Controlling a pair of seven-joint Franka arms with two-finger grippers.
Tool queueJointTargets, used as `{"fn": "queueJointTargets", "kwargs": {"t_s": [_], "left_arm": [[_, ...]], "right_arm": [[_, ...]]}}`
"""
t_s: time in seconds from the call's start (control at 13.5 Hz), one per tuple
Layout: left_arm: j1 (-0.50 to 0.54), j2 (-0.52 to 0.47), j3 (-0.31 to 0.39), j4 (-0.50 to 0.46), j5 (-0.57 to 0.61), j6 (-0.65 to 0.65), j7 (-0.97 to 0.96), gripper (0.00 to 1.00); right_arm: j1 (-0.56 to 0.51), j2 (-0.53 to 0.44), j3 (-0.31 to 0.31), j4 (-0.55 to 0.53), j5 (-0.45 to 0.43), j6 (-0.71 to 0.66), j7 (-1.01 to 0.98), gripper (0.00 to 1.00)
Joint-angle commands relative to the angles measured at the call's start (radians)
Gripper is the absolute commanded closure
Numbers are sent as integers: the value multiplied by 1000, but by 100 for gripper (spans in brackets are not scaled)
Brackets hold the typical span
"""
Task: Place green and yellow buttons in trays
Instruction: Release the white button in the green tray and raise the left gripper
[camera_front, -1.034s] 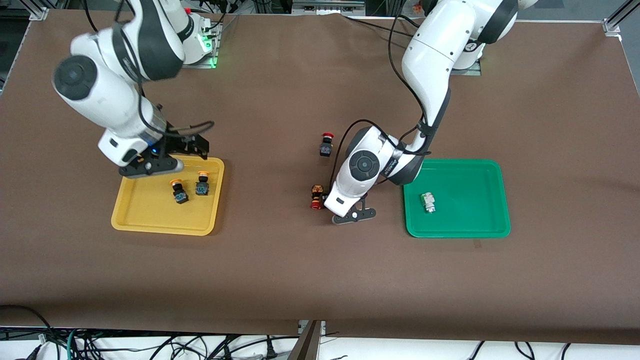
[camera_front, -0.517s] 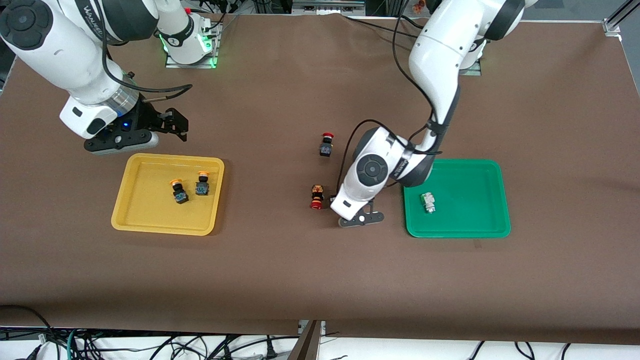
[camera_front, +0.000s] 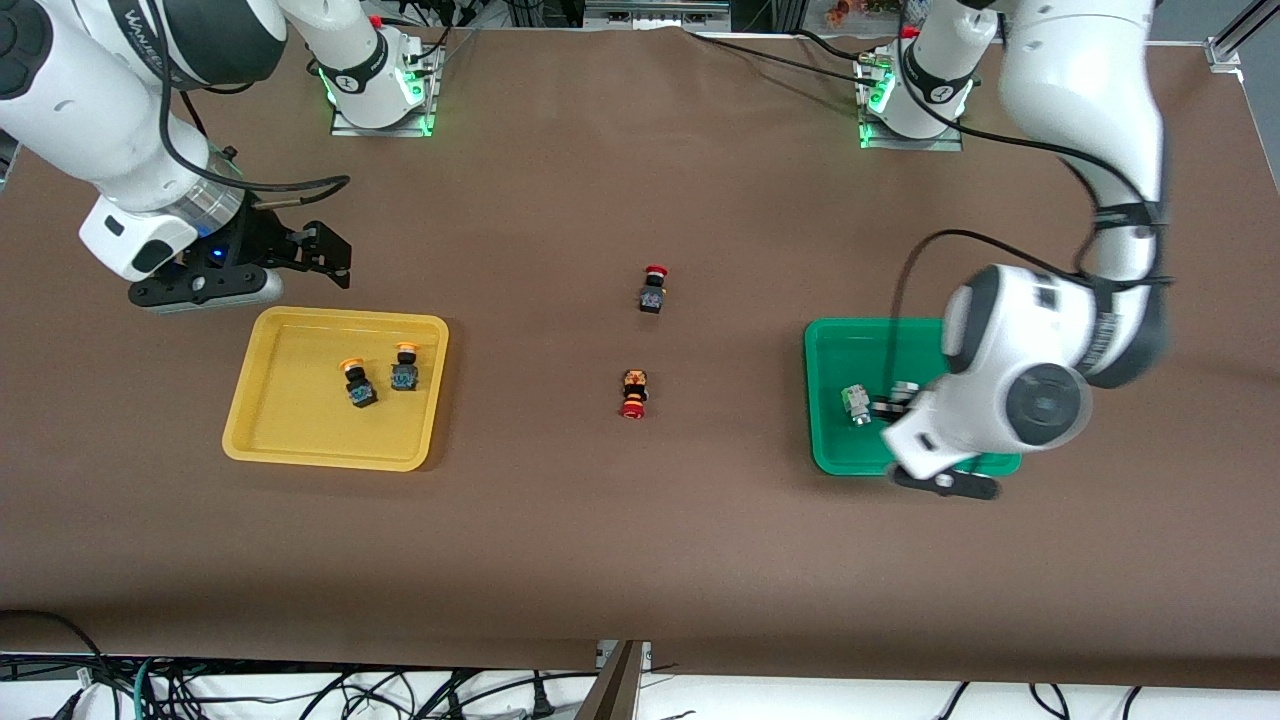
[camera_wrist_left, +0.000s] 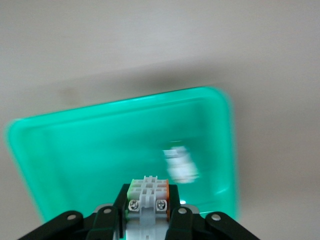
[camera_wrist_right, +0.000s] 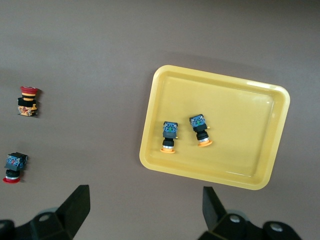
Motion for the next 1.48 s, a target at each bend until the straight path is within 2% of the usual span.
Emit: {"fn": "queueJointTargets", "kwargs": {"t_s": [0.0, 0.07, 0.22, 0.3, 0.37, 0.52, 0.59, 0.74, 0.89, 0.96, 1.03, 1.11, 1.18, 1.33, 1.4], "left_arm": [[59, -8, -14, -110, 33, 46, 97, 73], [83, -34, -15, -173, 30, 71, 94, 60], [99, -148, -15, -364, 30, 156, 82, 62], [108, -198, -15, -472, 30, 225, 80, 26], [108, -209, -15, -491, 32, 248, 83, 0], [94, -259, -21, -464, 32, 195, 99, 0], [91, -278, -33, -406, 32, 122, 94, 0], [94, -282, -40, -221, 32, -114, 97, 0], [105, -308, -32, -59, 33, -290, 93, 0], [103, -339, -18, -34, 36, -334, 86, 0], [84, -377, 35, -42, 55, -319, 82, 0], [74, -435, 49, -64, 68, -272, 64, 0], [91, -503, 51, -144, 61, -194, 35, 0], [125, -702, 23, -370, 49, -45, 14, 0], [151, -727, -10, -405, 59, -46, 7, 0]], "right_arm": [[-24, 13, 26, 38, -13, -27, -4, 0], [-24, 15, 26, 41, -13, -27, -3, 1], [-27, 16, 22, 42, -13, -27, -3, 1], [-29, 21, 19, 42, -13, -29, -1, 0], [-29, 21, 8, 44, -13, -26, -1, 1], [-33, 36, -4, 52, -15, -27, -3, 0], [-44, 39, -4, 53, -12, -26, -7, 0], [-44, 59, -3, 81, -7, -26, 12, 1], [-74, 61, -4, 104, -1, -27, 5, 1], [-82, 61, -4, 105, 2, -27, 5, 0], [-84, 61, -4, 110, 2, -27, 5, 0], [-82, 62, -4, 110, 1, -27, 8, 0], [-82, 62, -4, 112, 1, -27, 9, 0], [-82, 65, -4, 112, -1, -27, 9, 0], [-84, 65, -4, 112, -1, -27, 9, 0]]}}
